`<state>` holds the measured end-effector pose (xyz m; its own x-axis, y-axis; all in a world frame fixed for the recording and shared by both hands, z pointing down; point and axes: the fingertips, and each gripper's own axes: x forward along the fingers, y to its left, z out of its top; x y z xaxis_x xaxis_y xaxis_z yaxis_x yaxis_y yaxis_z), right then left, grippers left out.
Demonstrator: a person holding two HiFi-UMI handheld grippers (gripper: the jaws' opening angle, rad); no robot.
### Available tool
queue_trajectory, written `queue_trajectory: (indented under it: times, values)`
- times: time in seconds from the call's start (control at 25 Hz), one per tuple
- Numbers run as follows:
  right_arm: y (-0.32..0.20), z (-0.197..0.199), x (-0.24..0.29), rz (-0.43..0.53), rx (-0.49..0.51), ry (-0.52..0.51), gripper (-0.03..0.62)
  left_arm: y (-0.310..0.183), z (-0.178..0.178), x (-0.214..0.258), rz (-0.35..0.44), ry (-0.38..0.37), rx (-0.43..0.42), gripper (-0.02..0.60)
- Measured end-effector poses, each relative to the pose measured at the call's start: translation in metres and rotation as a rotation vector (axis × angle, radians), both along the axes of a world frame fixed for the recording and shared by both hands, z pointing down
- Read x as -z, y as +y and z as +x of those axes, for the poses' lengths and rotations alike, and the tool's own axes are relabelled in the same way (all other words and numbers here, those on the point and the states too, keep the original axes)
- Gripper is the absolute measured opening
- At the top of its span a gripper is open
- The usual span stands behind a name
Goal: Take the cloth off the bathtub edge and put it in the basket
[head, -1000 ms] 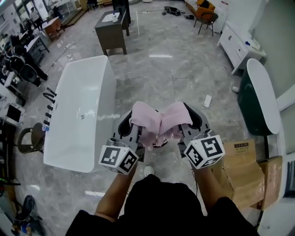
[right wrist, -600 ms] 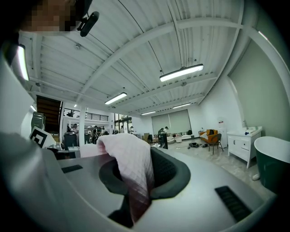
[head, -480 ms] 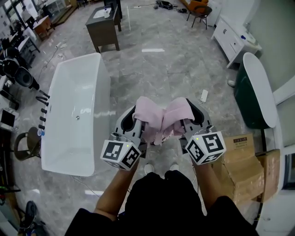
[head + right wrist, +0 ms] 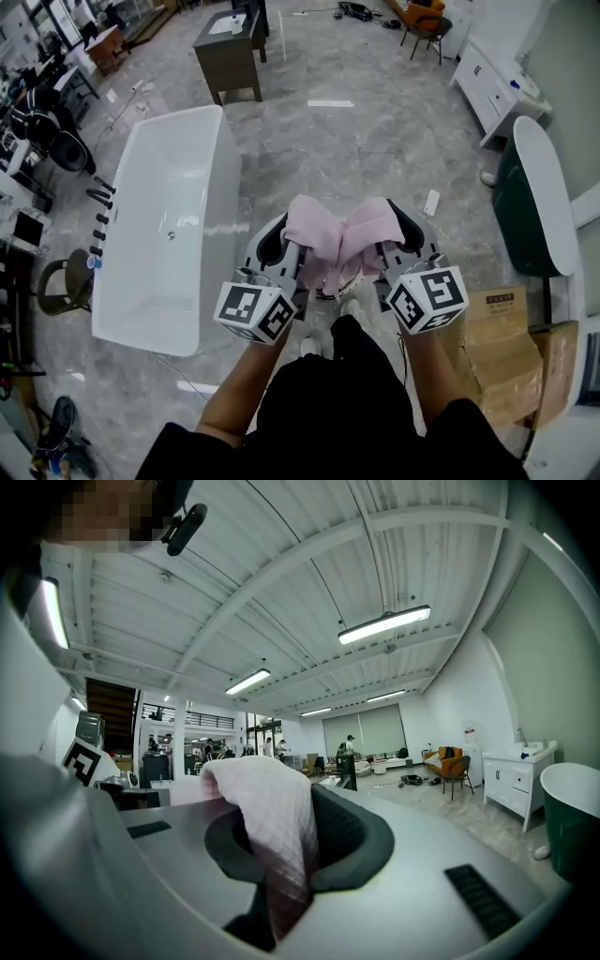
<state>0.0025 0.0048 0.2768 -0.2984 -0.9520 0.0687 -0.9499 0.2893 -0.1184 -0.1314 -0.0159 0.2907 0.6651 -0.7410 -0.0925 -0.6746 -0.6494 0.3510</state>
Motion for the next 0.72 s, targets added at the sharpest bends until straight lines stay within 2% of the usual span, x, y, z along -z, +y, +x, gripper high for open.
queue_trajectory:
  times: [0.32, 0.72]
  values:
    - [-0.034, 0.014, -0.001, -0.006, 0.067, -0.012, 0.064, -0.03, 0.021, 0.001, -0.006, -0.02, 0.036, 0.055]
    - [-0.086, 0.032, -0.022, -0.05, 0.135, -0.013, 0.064, -0.076, 0.042, -0.022, -0.062, -0.049, 0.094, 0.055]
